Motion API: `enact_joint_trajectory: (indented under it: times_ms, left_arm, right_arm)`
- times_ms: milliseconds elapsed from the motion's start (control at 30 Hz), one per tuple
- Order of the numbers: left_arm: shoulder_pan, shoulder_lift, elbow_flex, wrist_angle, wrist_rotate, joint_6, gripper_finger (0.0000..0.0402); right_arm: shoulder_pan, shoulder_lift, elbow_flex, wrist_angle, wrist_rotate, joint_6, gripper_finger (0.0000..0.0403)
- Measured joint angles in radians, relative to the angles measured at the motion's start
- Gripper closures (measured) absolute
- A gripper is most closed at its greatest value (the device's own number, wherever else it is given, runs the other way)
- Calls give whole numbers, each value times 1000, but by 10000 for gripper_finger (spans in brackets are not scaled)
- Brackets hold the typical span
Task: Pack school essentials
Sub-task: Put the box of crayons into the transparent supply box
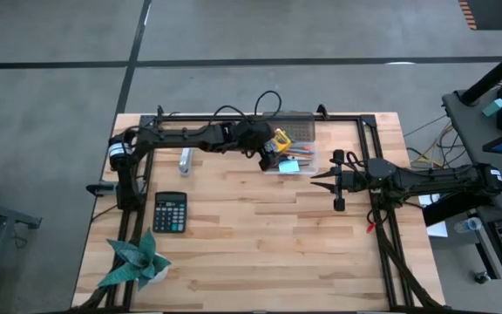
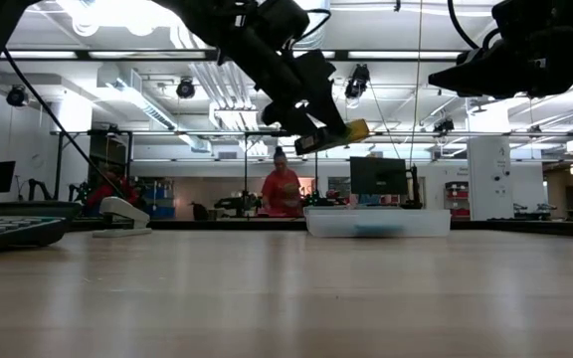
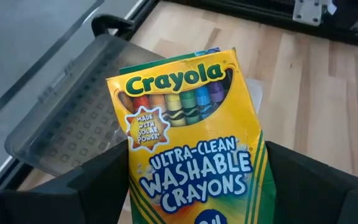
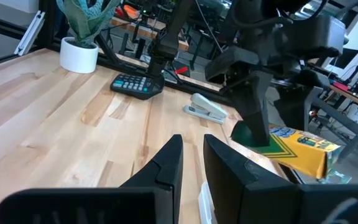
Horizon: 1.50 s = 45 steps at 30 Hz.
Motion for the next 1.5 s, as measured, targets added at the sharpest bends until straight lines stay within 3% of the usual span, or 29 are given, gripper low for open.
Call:
enact_joint_trajectory:
  times_ms: [433, 900, 1500]
  left_arm:
    - [5, 95, 67, 21, 25, 64, 80]
    - [23, 302, 233, -55, 94, 281, 80]
    - [31, 307, 215, -95, 102, 392, 80]
  right_arm:
    - [0, 0, 0, 9, 0, -7, 349]
    - [0, 0, 0, 0, 0, -10, 349]
    - [0, 0, 0, -1, 0, -16, 349]
